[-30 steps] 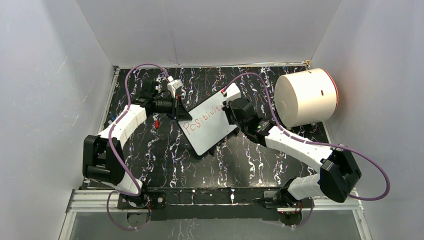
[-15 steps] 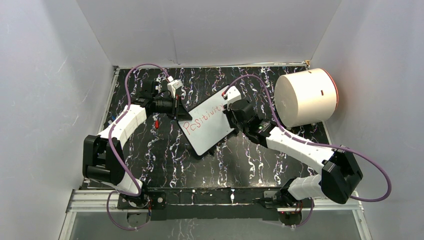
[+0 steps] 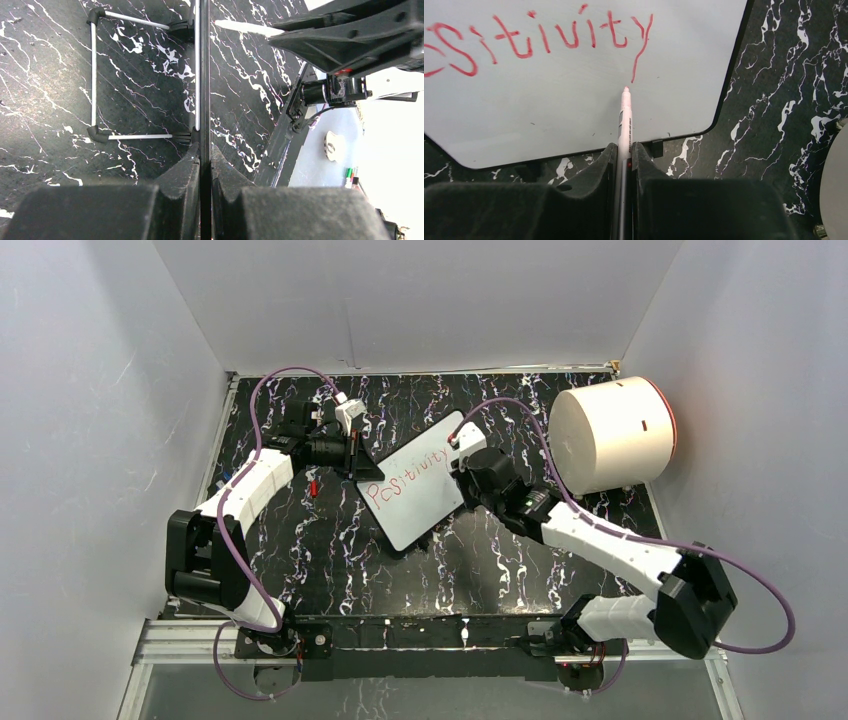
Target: Write a sentence on the whiteboard
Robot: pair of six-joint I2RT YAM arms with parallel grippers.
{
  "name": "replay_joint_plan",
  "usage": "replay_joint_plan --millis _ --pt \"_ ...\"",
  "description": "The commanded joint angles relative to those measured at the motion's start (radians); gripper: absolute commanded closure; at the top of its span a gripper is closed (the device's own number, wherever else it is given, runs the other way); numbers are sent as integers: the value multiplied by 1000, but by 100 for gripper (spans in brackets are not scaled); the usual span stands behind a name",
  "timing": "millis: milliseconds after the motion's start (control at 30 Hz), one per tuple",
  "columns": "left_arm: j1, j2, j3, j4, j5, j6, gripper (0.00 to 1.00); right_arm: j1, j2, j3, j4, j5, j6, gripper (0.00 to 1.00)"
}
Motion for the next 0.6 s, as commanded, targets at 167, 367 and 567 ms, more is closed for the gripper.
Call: replay_joint_plan --millis 167,367,567 --pt "-10 33 -9 -87 -101 25 100 89 -155 -34 16 38 14 100" --pt "-10 42 -8 -88 -110 25 100 141 -194 -98 59 57 15 100" --pt "-10 43 -8 -88 -114 25 100 232 -209 -143 128 101 -17 100"
